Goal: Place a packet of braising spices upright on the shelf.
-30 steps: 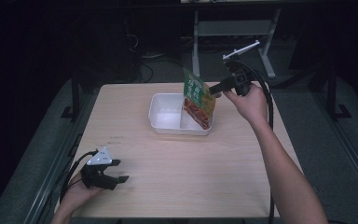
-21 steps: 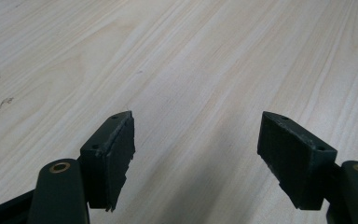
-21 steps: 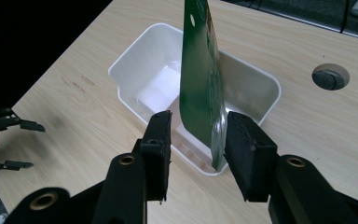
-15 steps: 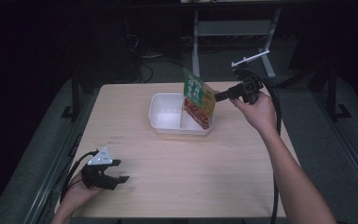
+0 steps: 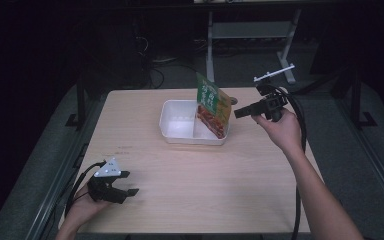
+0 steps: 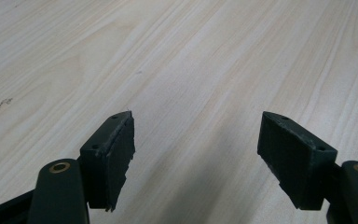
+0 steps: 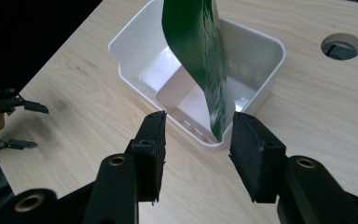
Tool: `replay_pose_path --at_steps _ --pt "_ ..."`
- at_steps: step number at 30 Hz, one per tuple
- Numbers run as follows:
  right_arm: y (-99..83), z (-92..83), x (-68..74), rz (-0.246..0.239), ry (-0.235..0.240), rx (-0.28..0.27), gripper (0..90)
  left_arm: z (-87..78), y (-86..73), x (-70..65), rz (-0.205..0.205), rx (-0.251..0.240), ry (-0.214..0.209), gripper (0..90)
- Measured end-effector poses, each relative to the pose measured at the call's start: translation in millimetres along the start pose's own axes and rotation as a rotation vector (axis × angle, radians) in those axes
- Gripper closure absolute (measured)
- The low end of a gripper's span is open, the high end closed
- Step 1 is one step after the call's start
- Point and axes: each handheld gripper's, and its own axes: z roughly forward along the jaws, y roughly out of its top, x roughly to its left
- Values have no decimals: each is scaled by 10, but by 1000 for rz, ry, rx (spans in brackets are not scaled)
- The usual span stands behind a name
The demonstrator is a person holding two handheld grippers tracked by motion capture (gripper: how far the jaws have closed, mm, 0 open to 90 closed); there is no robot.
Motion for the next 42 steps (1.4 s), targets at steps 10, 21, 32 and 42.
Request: replay_pose_path --at_steps 10,21,32,42 --pt "-204 36 -67 16 14 8 525 5 4 -8 -2 1 3 264" --pt "-423 64 -171 41 19 12 512 7 7 -11 -2 -7 8 264" --pt "-638 81 -263 66 23 15 496 14 17 -16 3 -5 5 262" --pt "-823 131 -323 87 25 27 478 21 22 -26 2 -7 3 262"
